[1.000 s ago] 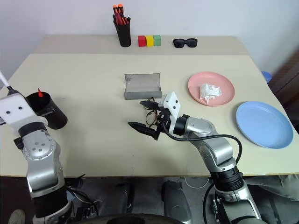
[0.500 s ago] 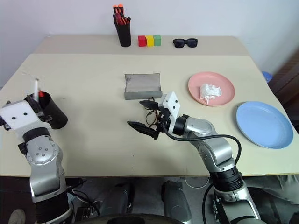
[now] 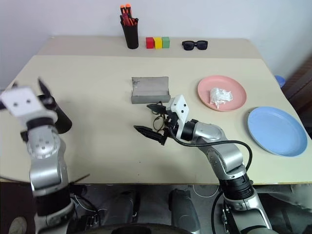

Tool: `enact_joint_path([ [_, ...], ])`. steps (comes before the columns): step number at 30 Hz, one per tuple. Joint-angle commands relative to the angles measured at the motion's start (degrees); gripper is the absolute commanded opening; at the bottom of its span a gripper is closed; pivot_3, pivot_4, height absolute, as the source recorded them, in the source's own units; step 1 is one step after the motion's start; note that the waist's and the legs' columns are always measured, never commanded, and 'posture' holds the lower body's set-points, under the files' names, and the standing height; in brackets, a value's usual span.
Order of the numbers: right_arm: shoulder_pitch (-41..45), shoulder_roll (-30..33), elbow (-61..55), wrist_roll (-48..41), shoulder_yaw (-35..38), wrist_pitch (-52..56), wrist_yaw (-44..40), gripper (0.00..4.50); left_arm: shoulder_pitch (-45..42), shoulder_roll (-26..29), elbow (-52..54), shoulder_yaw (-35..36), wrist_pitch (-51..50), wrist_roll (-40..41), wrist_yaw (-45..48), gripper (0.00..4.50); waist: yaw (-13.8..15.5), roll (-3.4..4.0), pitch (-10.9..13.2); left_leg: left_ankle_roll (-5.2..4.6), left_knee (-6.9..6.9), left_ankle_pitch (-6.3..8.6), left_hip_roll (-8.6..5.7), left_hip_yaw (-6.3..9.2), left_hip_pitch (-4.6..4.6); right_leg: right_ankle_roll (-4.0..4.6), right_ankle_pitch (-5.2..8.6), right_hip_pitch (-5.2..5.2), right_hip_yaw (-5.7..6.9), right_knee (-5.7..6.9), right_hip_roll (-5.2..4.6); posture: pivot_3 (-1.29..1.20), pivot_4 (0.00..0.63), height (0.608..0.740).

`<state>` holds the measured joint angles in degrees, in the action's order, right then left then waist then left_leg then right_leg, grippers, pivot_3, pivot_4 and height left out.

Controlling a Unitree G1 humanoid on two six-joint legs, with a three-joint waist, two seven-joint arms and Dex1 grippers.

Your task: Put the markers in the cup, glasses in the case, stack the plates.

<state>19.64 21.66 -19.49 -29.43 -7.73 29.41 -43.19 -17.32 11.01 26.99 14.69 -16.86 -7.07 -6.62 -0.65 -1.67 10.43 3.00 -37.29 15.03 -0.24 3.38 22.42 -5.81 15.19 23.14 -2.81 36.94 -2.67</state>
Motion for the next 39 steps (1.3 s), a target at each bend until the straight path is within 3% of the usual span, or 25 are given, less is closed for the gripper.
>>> enact_joint_path([
  [1, 0.9, 0.9, -1.7, 0.6, 3.3, -0.4, 2.5, 4.5, -5.5, 4.0, -1.7, -7.1, -6.5, 8.1, 14.4, 3.2, -0.1, 0.01, 0.0, 0.0, 0.01, 0.0, 0.0, -0.04, 0.0, -0.01, 0.0, 0.0, -0.02, 0.0, -0.01, 0.0, 0.15, 0.74],
  [2, 0.9, 1.4, -1.6, 0.9, 3.6, -0.3, 3.0, 4.5, -6.8, 5.2, -2.9, -8.7, -8.6, 9.3, 17.4, 3.46, -0.1, 0.02, 0.0, 0.0, 0.04, 0.0, 0.0, -0.04, 0.0, -0.01, -0.01, 0.01, -0.02, -0.03, -0.01, 0.0, 0.15, 0.74],
  [4, 0.8, 2.6, -1.0, 2.2, 4.6, 0.0, 4.4, 4.5, -10.2, 7.5, -7.4, -12.6, -13.1, 11.4, 23.7, 4.47, -0.2, 0.04, 0.0, 0.0, 0.11, 0.0, 0.0, -0.03, -0.01, -0.02, -0.01, 0.05, -0.02, -0.03, 0.0, 0.0, 0.15, 0.74],
  [6, 0.2, 3.8, -0.4, 3.2, 5.9, 0.1, 5.7, 4.5, -16.0, 7.8, -16.6, -14.7, -17.1, 13.0, 27.4, 4.47, -0.3, 0.08, 0.0, -0.01, 0.18, 0.0, 0.01, -0.01, 0.0, -0.01, -0.01, 0.12, -0.02, 0.02, 0.06, 0.0, 0.15, 0.74],
  [10, -1.7, 5.3, -1.7, 4.3, 7.1, 0.1, 7.1, 4.5, -25.5, 8.4, -33.1, -19.6, -15.3, 12.8, 35.9, 4.47, -1.1, 0.12, 0.1, -0.03, 0.22, 0.0, 0.03, -0.03, 0.0, -0.02, 0.0, 0.17, -0.05, 0.03, 0.07, 0.0, 0.15, 0.74],
  [12, -3.9, 6.5, -3.6, 5.1, 8.3, 0.0, 7.9, 4.5, -29.4, 7.3, -37.6, -21.5, -16.1, 15.0, 41.7, 4.47, -0.2, 0.15, 0.1, -0.06, 0.22, 0.02, 0.01, 0.04, 0.08, -0.03, 0.0, 0.22, 0.03, 0.05, 0.07, 0.0, 0.15, 0.74],
  [17, -8.9, 8.6, -7.6, 5.1, 11.5, 0.4, 9.5, 4.5, -30.8, 6.2, -39.0, -23.7, -15.0, 14.8, 45.5, 4.47, -0.2, 0.17, 0.1, -0.11, 0.21, 0.05, -0.03, -0.03, 0.2, -0.08, 0.01, 0.19, -0.01, -0.17, -0.04, 0.0, 0.15, 0.74],
  [23, -13.1, 9.5, -10.7, 4.6, 12.5, 1.0, 9.7, 4.5, -31.6, 8.6, -44.4, -25.6, -12.9, 13.0, 48.6, 4.47, -0.5, 0.26, 0.2, -0.11, 0.25, 0.05, 0.03, -0.01, 0.1, -0.07, 0.02, 0.26, -0.03, 0.05, 0.07, 0.0, 0.15, 0.74],
  [29, -13.3, 9.1, -10.3, 5.6, 11.1, 0.5, 9.4, 4.5, -37.2, 9.1, -56.5, -24.2, -8.8, 12.6, 51.1, 4.47, -0.1, 0.24, 0.2, -0.18, 0.02, -0.02, -0.03, 0.0, 0.1, -0.07, 0.02, 0.14, -0.03, 0.03, 0.04, 0.0, 0.15, 0.74],
  [39, -13.5, 8.6, -10.1, 6.4, 9.7, 0.3, 9.8, 4.5, -41.7, 9.0, -66.9, -25.1, -3.1, 11.1, 56.3, 4.47, -0.2, 0.24, 0.2, -0.19, 0.2, -0.01, -0.03, 0.01, 0.13, -0.08, 0.02, 0.23, -0.02, 0.04, 0.04, 0.0, 0.15, 0.74],
])
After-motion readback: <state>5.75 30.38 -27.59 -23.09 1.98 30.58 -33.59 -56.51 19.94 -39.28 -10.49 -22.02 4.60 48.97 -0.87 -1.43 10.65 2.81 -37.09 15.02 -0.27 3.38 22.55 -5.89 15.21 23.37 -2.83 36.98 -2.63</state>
